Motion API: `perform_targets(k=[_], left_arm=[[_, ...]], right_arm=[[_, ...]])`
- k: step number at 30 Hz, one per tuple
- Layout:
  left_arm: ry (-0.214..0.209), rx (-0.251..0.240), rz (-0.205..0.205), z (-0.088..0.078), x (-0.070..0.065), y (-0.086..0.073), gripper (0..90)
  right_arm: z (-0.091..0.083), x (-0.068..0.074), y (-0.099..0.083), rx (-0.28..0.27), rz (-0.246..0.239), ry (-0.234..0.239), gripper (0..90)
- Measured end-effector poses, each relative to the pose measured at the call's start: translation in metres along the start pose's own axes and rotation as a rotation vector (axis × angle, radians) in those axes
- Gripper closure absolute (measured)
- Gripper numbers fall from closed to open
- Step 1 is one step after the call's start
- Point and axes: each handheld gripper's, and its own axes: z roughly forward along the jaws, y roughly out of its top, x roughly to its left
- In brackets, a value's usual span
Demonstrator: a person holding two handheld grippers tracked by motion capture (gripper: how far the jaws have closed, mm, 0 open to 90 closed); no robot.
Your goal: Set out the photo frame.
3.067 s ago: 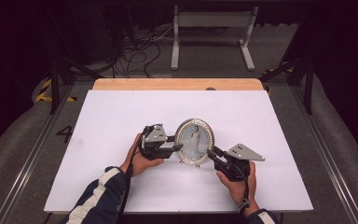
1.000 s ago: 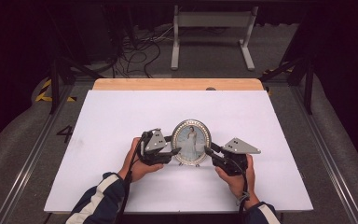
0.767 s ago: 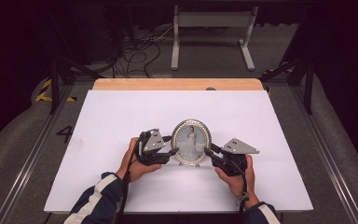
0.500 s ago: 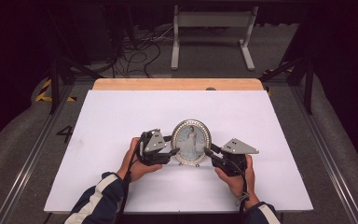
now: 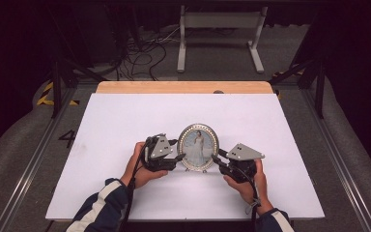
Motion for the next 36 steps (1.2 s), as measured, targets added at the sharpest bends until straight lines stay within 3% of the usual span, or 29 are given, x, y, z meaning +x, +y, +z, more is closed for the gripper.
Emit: perform_targets(k=[5,9,18,22,24,36], left_arm=[[0.011,0.029,0.036,-0.001,-0.004,0.002,45.4],[0.014,0.05,0.076,-0.002,-0.008,0.002,44.9],[0.008,0.061,0.074,-0.006,-0.008,0.001,37.8],[-0.002,0.052,0.086,-0.009,-0.008,0.0,34.0],[0.014,0.061,0.101,-0.011,-0.01,-0.001,29.1],[0.008,0.059,0.078,-0.012,-0.008,-0.003,17.2]], right_arm=[[0.0,0.002,0.001,0.022,-0.041,-0.007,67.0],[0.0,0.002,0.001,0.023,-0.047,-0.005,66.3],[0.0,0.002,0.0,0.027,-0.066,0.005,62.9],[0.0,0.003,0.0,0.035,-0.09,0.007,58.3],[0.0,0.004,0.0,0.034,-0.092,0.012,55.4],[0.001,0.007,0.001,0.05,-0.114,0.023,35.7]])
